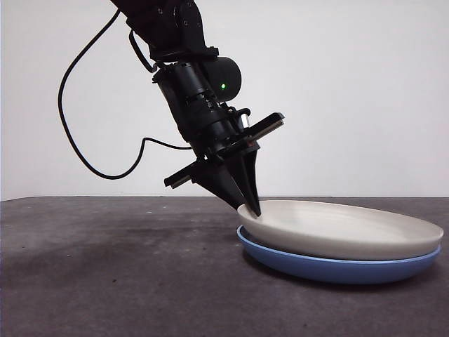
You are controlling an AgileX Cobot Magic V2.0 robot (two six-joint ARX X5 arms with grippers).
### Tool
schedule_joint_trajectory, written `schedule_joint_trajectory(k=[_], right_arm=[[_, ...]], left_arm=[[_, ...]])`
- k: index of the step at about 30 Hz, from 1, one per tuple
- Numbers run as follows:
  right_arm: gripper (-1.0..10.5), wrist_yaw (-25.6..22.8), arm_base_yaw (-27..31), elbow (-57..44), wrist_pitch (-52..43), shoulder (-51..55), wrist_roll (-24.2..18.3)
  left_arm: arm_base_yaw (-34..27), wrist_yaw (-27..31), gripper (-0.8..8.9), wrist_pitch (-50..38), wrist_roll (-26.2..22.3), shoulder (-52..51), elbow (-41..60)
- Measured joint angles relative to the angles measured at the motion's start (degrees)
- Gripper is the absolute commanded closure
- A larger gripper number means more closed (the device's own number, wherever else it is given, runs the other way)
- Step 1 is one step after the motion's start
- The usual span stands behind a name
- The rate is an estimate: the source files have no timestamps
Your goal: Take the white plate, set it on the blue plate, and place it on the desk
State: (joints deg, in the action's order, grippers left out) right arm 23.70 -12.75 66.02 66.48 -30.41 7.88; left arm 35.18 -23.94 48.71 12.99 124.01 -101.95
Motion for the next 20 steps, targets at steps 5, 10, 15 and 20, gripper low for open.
schedule_joint_trajectory(k=[5, 10, 15, 20], right_arm=[[3.7, -1.3, 0.0, 0.0, 0.0, 0.0, 0.0], [3.7, -1.3, 0.0, 0.0, 0.0, 0.0, 0.0], [3.7, -1.5, 0.0, 0.0, 0.0, 0.0, 0.0], [3.7, -2.8, 0.0, 0.0, 0.0, 0.0, 0.0]], left_arm=[[0.0, 0.0, 3.56, 0.6, 0.0, 0.0, -0.9], [0.0, 0.0, 2.53, 3.6, -1.0, 0.0, -5.2], [0.0, 0.0, 2.1, 11.3, -3.8, 0.0, -12.1], [0.0, 0.0, 2.1, 21.3, -6.2, -0.1, -19.6]])
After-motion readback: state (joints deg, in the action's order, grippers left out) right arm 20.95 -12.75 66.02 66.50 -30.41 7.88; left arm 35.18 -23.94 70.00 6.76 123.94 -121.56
